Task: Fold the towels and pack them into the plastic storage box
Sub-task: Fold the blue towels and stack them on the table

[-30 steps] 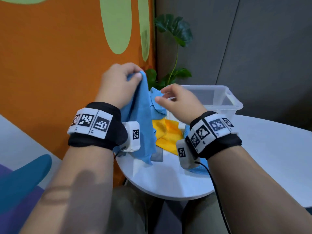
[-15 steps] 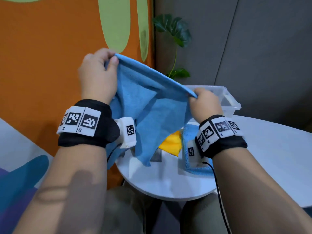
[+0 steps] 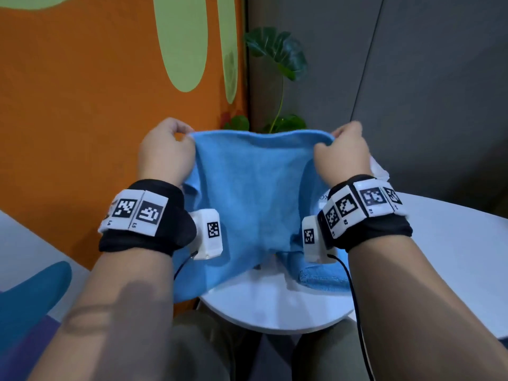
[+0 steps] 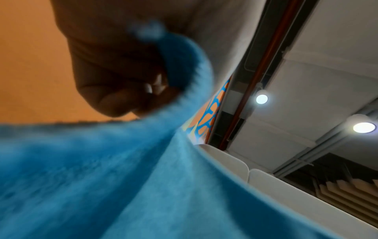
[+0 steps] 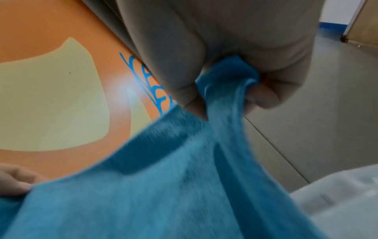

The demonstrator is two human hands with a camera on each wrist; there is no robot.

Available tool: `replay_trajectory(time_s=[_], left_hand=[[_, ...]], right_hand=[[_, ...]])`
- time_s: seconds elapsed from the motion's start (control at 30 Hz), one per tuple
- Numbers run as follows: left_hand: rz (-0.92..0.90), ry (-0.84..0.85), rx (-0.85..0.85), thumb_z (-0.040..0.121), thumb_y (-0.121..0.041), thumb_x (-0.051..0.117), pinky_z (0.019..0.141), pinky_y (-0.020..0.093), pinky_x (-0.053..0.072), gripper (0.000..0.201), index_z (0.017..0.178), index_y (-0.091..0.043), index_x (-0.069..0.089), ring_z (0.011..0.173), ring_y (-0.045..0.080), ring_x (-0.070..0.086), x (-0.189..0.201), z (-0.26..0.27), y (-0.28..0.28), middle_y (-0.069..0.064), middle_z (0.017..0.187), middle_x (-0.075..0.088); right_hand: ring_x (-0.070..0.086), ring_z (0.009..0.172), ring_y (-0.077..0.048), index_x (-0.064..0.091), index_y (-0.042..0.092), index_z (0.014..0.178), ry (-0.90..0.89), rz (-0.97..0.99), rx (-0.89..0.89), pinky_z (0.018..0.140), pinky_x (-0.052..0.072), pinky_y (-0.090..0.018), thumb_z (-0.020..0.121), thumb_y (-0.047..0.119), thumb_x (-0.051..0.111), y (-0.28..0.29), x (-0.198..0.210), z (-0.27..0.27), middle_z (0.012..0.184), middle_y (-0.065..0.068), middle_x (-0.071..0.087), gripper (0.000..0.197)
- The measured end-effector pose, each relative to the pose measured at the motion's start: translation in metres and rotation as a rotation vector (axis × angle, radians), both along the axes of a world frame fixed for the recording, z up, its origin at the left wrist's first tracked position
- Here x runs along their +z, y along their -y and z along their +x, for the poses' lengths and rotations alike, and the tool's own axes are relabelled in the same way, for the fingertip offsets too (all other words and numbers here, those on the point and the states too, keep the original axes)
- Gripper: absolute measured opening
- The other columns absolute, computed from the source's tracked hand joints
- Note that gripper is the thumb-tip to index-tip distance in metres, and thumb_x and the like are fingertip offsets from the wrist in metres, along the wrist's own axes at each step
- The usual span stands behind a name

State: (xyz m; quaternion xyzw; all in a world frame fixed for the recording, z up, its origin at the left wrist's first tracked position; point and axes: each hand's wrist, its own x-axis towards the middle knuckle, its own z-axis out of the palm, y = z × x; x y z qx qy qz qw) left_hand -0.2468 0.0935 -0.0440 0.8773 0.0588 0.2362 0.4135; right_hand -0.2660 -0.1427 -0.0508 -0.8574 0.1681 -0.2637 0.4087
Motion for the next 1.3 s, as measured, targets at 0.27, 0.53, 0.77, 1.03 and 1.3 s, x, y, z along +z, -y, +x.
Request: replay_trajectory(time_s=[0.27,0.53,0.77,1.03,1.3], left_hand=[[-0.302,-0.319,-0.296,0.087,0.0,0.037,0.047,0.028,0.049,0.032,0.096,-0.023,0.058,0.047,0.019,0.065,-0.027,-0.007,0.044,0.009,0.069,0.063],[-0.522,-0.343,-0.348,0.096,0.0,0.033,0.055,0.025,0.058,0.024,0.098,-0.009,0.056,0.056,0.018,0.069,-0.03,-0.008,0.061,0.016,0.074,0.065],[-0.6,-0.313,-0.307,0.098,-0.004,0.036,0.057,0.028,0.06,0.015,0.095,-0.011,0.049,0.059,0.018,0.07,-0.032,-0.006,0.067,0.015,0.084,0.062],[-0.692,-0.246,-0.334,0.099,-0.002,0.035,0.053,0.028,0.058,0.013,0.099,-0.005,0.047,0.063,0.02,0.072,-0.028,-0.007,0.074,0.007,0.087,0.057],[-0.583,-0.246,-0.31,0.099,-0.006,0.037,0.057,0.027,0.059,0.023,0.082,-0.012,0.05,0.062,0.016,0.072,-0.031,-0.01,0.074,0.018,0.082,0.066]], right_hand=[[0.057,0.078,-0.024,0.051,0.018,0.074,-0.261,0.019,0.307,0.071,0.048,-0.034,0.085,0.021,0.057,-0.025,-0.027,0.005,0.074,-0.001,0.056,0.013],[0.048,0.058,-0.012,0.071,0.006,0.087,-0.207,0.029,0.554,0.063,0.045,-0.03,0.091,0.025,0.057,-0.041,-0.028,-0.002,0.064,0.001,0.058,0.024],[0.047,0.067,-0.016,0.063,-0.003,0.088,-0.215,-0.013,0.642,0.069,0.045,-0.035,0.095,0.028,0.049,-0.038,-0.027,-0.007,0.074,-0.009,0.053,0.035],[0.064,0.095,-0.014,0.065,0.02,0.114,-0.184,0.022,0.718,0.09,0.051,-0.034,0.084,0.02,0.069,-0.032,-0.031,-0.015,0.101,0.001,0.07,0.031],[0.061,0.097,-0.01,0.064,0.021,0.123,-0.101,-0.033,0.639,0.091,0.049,-0.029,0.088,0.011,0.061,-0.026,-0.039,-0.011,0.106,0.005,0.068,0.036]])
